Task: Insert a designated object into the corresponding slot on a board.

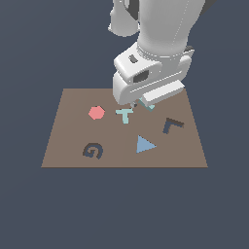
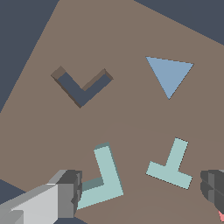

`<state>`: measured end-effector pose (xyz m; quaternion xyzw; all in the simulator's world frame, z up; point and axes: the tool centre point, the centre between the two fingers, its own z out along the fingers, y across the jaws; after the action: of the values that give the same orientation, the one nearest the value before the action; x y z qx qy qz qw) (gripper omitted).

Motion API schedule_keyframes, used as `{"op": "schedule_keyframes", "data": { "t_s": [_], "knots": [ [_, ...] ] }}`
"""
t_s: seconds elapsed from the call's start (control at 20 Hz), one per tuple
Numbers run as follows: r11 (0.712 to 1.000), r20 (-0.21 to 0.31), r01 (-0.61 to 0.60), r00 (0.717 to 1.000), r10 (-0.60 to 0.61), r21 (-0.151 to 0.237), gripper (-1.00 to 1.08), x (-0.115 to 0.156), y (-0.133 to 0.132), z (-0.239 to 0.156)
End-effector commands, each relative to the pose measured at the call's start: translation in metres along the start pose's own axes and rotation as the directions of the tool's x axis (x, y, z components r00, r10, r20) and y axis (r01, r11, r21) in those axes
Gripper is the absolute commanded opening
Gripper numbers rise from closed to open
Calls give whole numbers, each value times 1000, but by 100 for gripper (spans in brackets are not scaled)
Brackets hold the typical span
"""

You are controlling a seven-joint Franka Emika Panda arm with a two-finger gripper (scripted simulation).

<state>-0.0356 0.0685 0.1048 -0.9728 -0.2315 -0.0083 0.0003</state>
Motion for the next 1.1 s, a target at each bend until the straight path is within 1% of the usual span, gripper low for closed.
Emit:
{"op": "schedule_keyframes", "data": {
  "t_s": [0.0, 0.25, 0.5, 0.7, 1.05],
  "knots": [
    [996, 3, 84, 996, -84, 3, 100, -7, -13, 14],
    [978, 9, 208, 978, -208, 7, 100, -19, -32, 37],
    [960, 12, 281, 960, -281, 9, 100, -28, -42, 50],
    [954, 14, 300, 954, -300, 8, 100, -31, -44, 54],
    [955, 15, 298, 954, -298, 9, 100, -31, -44, 62]
  ]
}}
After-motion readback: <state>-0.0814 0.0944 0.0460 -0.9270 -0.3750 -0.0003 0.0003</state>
